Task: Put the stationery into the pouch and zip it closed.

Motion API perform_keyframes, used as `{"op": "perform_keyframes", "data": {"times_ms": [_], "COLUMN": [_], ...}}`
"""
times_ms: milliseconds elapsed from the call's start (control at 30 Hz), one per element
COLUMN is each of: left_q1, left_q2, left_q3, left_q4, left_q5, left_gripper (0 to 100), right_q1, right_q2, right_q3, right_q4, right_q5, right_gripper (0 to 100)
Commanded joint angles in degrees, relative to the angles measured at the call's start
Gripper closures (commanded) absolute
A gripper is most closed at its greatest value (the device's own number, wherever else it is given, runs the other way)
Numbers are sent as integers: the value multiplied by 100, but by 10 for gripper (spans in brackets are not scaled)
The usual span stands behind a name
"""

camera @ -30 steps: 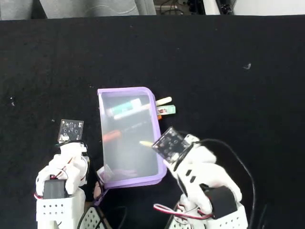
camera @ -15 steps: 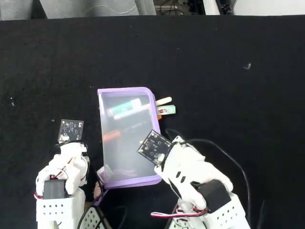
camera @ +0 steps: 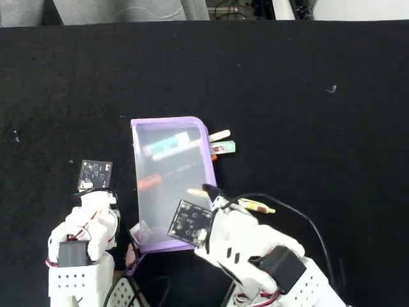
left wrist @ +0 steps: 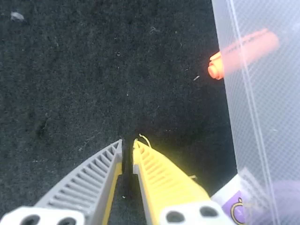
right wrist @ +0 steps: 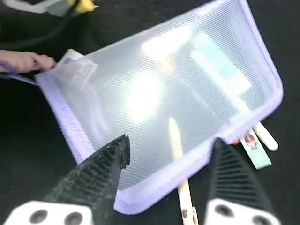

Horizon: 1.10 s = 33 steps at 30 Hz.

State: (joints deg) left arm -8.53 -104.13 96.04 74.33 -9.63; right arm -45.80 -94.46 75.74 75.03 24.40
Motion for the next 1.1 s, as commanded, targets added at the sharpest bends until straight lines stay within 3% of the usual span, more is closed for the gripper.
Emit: {"op": "perform_keyframes", "data": {"times_ms": [0,300,500,667,767,867,1067], "left_q1": [-4,-198,-1851,-3371,-3837,-3837,-3829], "left_q2": [-35,-9,-9,-18,-18,-18,-18], "left_q3": [136,136,136,136,136,136,136], "left_q4": [-132,-141,-141,-141,-141,-141,-141], "left_q5": [35,70,35,35,35,35,35], "left_gripper": [949,949,949,949,949,949,949], "right_q1": [-519,-1776,-1820,-1802,-1785,-1389,158], "right_q2": [400,2835,3978,3873,3749,3670,3644], "right_q3": [-251,-523,-391,-119,-84,-75,66], "right_q4": [-26,-738,-1618,-2031,-2013,-2013,-2268], "right_q5": [0,290,281,290,290,404,1521], "right_gripper": [683,681,683,684,684,684,684]}}
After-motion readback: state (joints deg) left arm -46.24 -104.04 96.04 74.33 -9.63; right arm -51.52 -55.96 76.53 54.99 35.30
